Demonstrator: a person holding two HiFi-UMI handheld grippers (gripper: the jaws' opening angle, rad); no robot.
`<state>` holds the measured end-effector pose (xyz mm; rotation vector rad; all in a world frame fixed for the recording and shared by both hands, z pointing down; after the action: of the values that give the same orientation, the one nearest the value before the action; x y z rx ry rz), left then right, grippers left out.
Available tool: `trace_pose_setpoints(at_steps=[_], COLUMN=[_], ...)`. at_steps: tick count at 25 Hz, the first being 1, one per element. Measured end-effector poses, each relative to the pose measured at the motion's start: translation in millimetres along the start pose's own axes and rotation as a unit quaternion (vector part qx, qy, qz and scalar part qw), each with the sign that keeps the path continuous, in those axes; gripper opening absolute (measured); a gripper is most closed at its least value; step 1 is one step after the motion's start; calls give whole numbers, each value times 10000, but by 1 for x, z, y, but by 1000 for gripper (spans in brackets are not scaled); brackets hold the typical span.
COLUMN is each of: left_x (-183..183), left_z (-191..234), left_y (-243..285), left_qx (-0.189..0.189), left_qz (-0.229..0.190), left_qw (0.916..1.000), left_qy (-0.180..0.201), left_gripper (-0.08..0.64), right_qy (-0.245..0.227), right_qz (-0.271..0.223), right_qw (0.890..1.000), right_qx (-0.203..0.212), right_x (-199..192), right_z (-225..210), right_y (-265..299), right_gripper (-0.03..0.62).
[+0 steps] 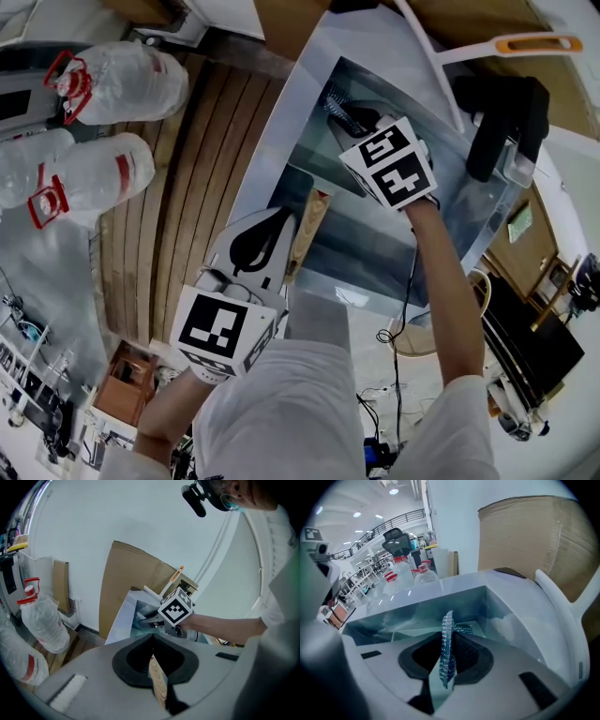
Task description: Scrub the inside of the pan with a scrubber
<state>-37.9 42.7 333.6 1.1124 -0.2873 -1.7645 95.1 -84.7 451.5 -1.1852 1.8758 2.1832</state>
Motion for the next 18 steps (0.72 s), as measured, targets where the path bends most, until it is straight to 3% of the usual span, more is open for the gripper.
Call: trace_pose_setpoints(at_steps=[3, 6, 9, 11, 14, 18], left_x=[-1, -1, -1, -1, -3, -3], left_z=[-4, -5, -4, -3, -2, -2], left_y=[-1, -3, -6, -8, -11, -13], left_qx=[-17, -14, 3, 17, 33, 40], left_qz=[7, -4, -54, -66, -74, -91], left_qw=[10000, 10000, 10000, 10000, 10000, 9999], left_qy=[5, -11, -11, -23, -37, -27], left_gripper=[6, 6, 6, 5, 6, 6], right_qy=[78, 231, 844, 1581, 2630, 3448], right_qz=[7, -95, -300, -505, -855, -1148], right_qw=[9999, 9996, 9951, 9850, 9606, 9315], right_qx=[-82, 99, 421, 482, 283, -139], right_x=[5, 10, 11, 9, 6, 5], right_z=[-6, -10, -14, -20, -29, -33], right_y=[-4, -5, -5, -8, -15, -23], right_gripper=[61, 60, 61, 60, 61, 61])
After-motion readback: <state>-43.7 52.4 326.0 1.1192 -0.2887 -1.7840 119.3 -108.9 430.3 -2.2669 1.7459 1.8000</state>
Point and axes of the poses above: the fingertips, and each gripper's own axes: y forward along the fingers, z to its left, x out of its top, the point moved 6 cm from there along -y, backward along the fingers, and after that the axes turned 11 degrees about -y, right-handed, at the moved point
